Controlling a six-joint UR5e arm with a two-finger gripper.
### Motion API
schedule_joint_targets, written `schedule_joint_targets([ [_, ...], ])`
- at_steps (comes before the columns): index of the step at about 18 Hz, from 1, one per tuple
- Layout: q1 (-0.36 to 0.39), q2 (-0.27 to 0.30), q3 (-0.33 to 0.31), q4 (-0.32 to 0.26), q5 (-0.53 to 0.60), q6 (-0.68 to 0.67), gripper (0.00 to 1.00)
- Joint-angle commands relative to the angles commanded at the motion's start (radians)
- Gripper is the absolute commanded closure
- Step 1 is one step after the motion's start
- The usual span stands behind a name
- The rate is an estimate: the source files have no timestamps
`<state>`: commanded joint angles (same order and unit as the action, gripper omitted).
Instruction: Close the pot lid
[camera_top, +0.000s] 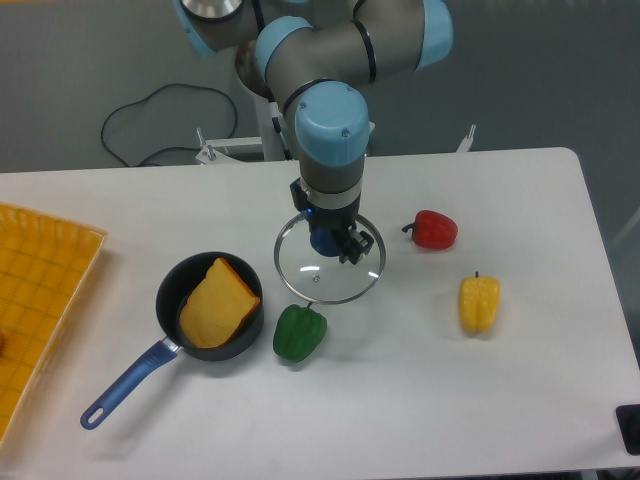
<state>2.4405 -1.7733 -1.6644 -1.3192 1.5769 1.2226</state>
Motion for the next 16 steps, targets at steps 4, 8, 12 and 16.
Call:
schedule_joint_targets([
  [4,0.002,0.002,-0.008,0.002,-0.003,0.0,0.56],
  [8,0.002,0.006,-0.009,0.0,-0.002,0.0,0.56],
  [12,-0.003,0.008,-0.012,0.0,-0.002,-0.005,0.56],
  [16,-0.002,0.014,-0.012,0.0,-0.023,-0.006,0.56],
])
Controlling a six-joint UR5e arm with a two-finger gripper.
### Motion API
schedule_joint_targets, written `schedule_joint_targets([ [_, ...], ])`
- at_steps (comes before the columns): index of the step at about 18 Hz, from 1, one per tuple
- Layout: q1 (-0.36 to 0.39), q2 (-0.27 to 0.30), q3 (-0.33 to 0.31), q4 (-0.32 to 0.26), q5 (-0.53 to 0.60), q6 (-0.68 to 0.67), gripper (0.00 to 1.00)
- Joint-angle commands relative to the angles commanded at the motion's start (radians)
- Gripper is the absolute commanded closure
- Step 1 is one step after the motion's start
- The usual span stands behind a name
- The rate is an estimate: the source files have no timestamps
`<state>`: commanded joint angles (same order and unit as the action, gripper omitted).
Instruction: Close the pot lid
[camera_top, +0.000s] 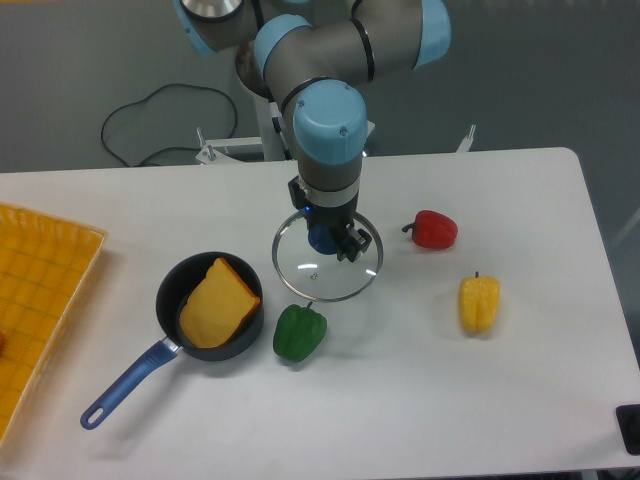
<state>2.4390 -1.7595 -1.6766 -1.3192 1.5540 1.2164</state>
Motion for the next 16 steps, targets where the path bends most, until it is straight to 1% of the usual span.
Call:
schedule_joint_targets([
  [5,-0.015,0.005,0.0,0.002,-0.006,-0.02,0.56],
  [9,-0.037,0.0,0.003,0.009,-0.011,-0.069,0.56],
  [13,-0.041,0.002,0.002,0.008,-0.011,-0.075,0.56],
  [16,-0.069,-0.006,0.0,0.011,-0.006,-0.121,0.56],
])
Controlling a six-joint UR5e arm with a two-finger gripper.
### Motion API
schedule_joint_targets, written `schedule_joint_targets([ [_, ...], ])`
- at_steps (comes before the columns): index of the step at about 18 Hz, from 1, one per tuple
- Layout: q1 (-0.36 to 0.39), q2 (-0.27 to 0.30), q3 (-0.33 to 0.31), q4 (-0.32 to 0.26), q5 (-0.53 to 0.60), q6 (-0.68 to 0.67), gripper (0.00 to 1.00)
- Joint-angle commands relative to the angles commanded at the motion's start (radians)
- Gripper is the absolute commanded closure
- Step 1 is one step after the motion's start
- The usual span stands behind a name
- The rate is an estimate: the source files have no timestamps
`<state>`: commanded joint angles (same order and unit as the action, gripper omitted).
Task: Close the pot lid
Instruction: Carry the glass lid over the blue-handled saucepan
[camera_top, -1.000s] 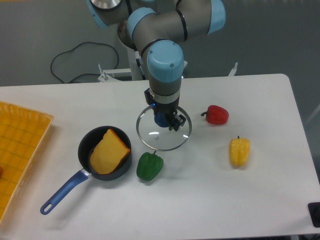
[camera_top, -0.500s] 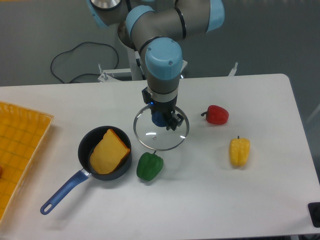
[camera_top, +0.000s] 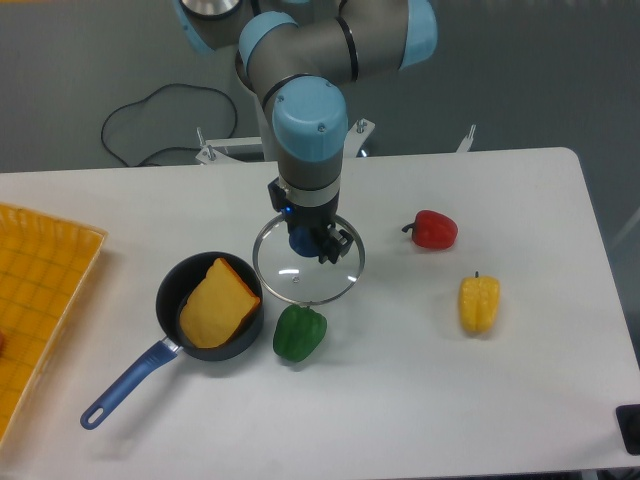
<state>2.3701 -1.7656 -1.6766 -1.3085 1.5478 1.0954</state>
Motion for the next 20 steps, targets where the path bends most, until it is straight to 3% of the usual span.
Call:
schedule_joint_targets([
  [5,-0.072,-0.003,-0.006,0.009,0.0,-0.118,0.56],
  [8,-0.091,-0.018,-0.008,0.046,0.002,-0.15,0.56],
  [13,-0.124,-0.025,-0.015,0.055,0.002,-0.212,0.56],
  [17,-0.163,-0.052,-0.02,0.12,0.003,-0.285,0.56],
  [20,-0.18,-0.054,-0.02,0.123,0.005,-0.308,0.56],
])
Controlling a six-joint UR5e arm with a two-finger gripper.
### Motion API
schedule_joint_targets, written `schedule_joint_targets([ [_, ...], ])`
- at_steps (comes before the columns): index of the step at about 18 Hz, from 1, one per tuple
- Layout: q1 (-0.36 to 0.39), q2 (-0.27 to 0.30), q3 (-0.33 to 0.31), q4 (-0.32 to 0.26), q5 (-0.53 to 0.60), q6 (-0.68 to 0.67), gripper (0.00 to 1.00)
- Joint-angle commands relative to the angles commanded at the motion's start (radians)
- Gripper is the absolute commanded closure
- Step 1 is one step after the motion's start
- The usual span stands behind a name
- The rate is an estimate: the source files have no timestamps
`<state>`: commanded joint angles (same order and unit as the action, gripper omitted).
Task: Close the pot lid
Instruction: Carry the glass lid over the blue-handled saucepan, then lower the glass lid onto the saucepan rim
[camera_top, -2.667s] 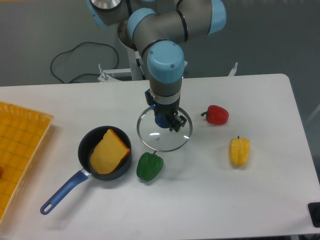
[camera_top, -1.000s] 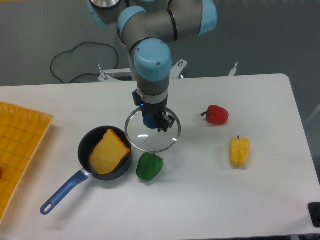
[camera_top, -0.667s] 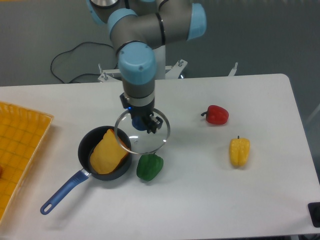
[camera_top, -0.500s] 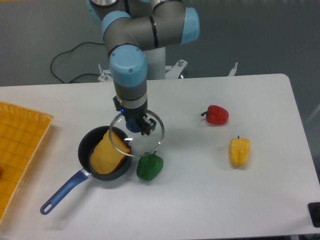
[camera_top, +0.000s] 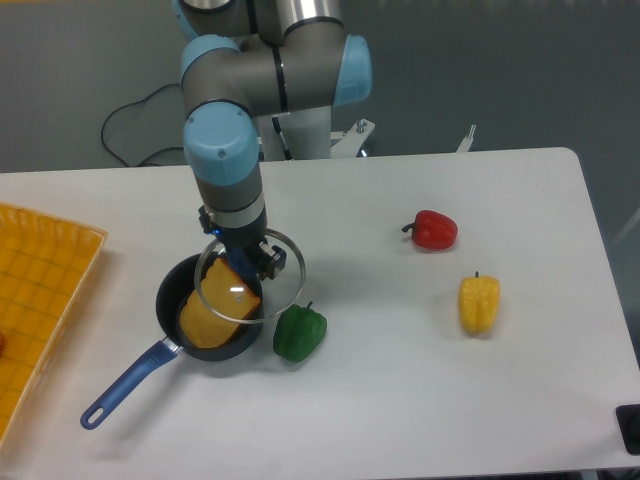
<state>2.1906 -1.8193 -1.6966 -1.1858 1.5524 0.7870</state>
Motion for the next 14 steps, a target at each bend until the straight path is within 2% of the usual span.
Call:
schedule_joint_targets([
  [14,-0.075,-0.043,0.014,0.006,0.006,-0.132,0.55],
])
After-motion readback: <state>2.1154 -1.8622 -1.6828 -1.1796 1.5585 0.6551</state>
